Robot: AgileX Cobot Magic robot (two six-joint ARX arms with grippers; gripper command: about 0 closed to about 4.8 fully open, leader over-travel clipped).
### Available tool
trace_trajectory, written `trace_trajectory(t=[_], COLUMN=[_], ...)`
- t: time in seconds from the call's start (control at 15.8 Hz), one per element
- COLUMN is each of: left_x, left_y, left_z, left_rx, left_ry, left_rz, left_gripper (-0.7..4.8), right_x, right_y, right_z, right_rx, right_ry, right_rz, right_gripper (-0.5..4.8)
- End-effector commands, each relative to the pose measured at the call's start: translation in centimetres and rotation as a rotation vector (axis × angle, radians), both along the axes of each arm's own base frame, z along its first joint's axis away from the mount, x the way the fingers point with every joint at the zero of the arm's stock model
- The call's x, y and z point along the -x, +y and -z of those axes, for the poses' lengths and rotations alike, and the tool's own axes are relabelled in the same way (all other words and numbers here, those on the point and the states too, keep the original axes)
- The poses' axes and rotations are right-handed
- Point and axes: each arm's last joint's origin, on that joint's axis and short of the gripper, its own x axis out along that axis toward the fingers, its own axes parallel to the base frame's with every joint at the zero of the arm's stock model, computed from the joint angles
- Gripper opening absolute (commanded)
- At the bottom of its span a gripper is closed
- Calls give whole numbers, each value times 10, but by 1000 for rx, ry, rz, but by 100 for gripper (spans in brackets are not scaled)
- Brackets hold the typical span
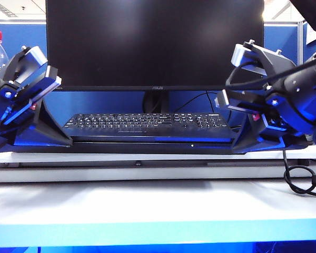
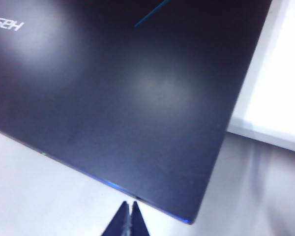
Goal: Open the lid of the black laptop.
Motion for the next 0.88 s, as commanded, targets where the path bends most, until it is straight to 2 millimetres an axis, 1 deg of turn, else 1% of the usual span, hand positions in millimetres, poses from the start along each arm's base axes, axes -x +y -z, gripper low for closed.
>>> trace_trajectory(t=[0.06,0.13,0.32,0.44,0.63,0.88], left_x=[-2,-2,-2,-2,-2,-2], left_y=[0,0,0,0,0,0], left_z=[-4,-4,-4,-4,-4,-4], left_rx=[0,0,-1,-1,-1,-1], left_ry=[-40,-40,-39,-39,-40,-40], left_rz=[-26,-26,-26,-26,-26,-26], left_gripper=[24,24,24,24,24,24], right_x=[-4,-6,-9,-9,-8,-8], right_y=[-1,-3,-2,0,1,1], right_z=[-3,-2,-6,-7,-8,-8], right_rx=[-13,-13,-47,-78,-95,-93], right_ry=[-28,-24,-47,-37,-32,-34], right_rz=[10,20,4,-55,-90,-86], right_gripper=[-1,-1,-1,-1,-1,-1])
